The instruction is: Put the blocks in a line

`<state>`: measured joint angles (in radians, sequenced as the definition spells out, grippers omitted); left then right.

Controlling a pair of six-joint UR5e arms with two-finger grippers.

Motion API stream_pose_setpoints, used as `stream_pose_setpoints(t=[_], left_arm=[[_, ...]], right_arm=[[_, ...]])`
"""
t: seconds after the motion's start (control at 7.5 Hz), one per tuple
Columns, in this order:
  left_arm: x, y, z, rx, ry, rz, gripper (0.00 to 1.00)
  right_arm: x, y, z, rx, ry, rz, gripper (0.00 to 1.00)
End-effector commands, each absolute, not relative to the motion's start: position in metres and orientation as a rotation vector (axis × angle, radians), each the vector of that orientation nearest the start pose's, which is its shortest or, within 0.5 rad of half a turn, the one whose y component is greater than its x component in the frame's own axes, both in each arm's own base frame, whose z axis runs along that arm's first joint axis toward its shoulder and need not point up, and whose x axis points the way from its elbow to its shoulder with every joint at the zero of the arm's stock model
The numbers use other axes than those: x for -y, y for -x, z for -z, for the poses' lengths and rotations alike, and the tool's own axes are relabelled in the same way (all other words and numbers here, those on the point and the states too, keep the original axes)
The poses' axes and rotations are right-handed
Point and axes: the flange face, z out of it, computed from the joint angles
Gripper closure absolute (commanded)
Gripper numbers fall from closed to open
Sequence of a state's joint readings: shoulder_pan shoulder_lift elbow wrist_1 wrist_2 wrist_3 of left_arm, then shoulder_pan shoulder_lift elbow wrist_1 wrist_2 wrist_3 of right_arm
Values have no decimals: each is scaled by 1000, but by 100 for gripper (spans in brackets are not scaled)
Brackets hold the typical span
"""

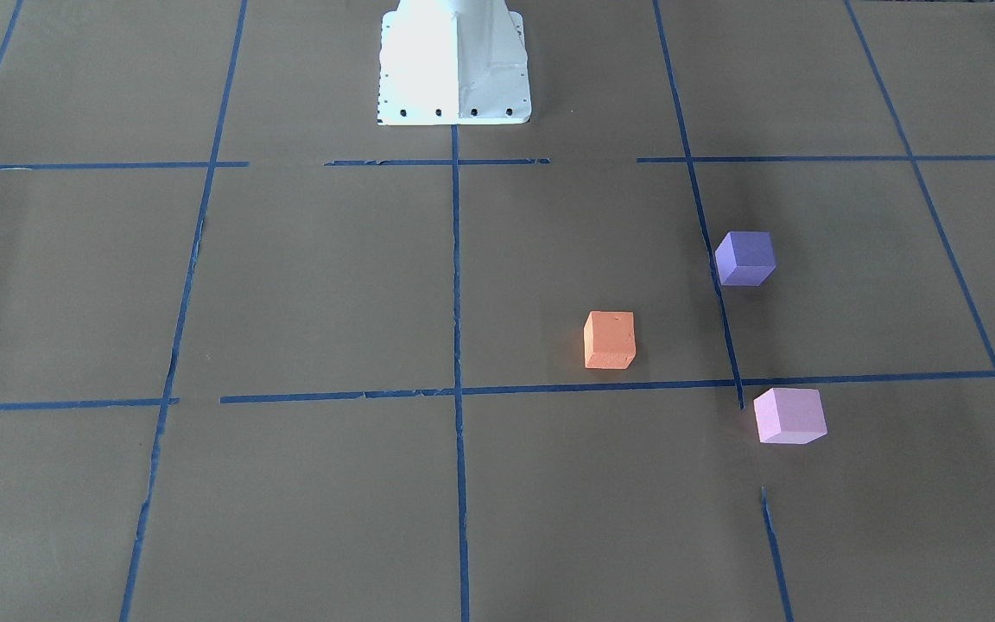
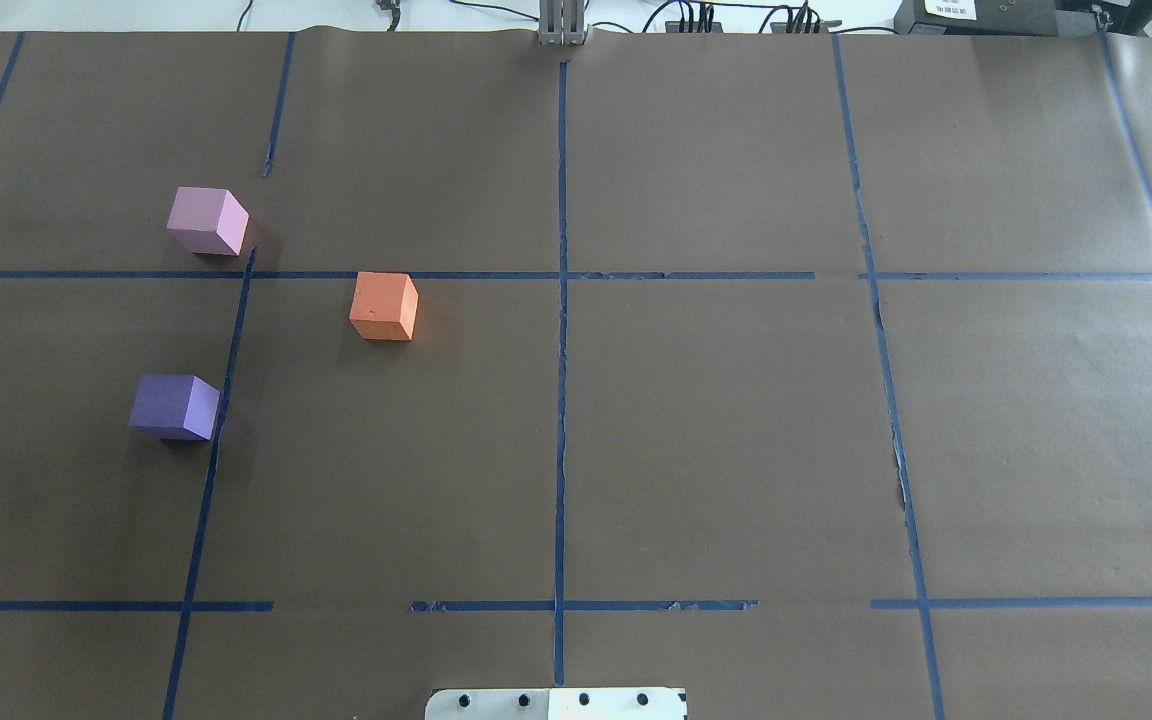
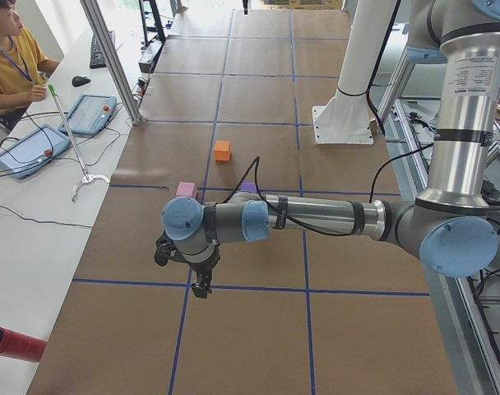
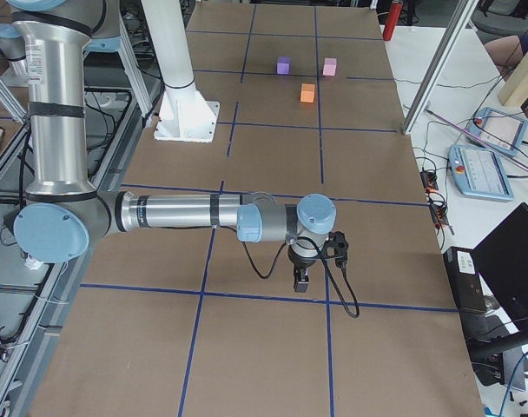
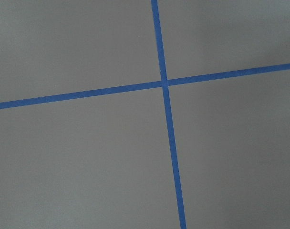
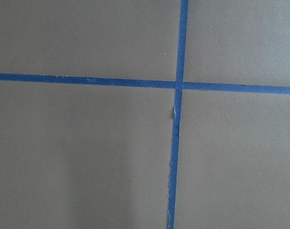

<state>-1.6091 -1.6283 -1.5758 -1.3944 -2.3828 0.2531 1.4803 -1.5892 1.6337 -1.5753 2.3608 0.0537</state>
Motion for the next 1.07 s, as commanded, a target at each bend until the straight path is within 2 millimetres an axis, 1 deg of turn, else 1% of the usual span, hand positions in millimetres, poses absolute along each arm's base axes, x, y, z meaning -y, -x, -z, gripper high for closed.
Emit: stream_pose_setpoints(t=[0.0,0.13,0.27,0.4,0.53,0.67,0.8,0.93], left_arm=[[505,80,-642,-823,-5,-145,0],[504,80,-643,-823,0,-136,0],[506,80,-640,-825,-7,-137,0],[508,79,-634,-827,-8,-117,0],[514,74,-619,-826,4,-57,0],[521,51,-600,-822,-14,-50,0],[530,20,-589,-825,-66,-109,0],[541,-39,-569,-839,-106,-180,0]], right_arm=[[490,-18,-636,791,18,51,0],[490,-18,-636,791,18,51,0],[490,-18,-636,791,19,51,0],[490,-18,-636,791,19,51,0],[490,-18,-636,791,18,51,0],[490,-18,-636,791,19,51,0],[490,-18,-636,791,18,51,0],[490,-18,-636,791,19,51,0]])
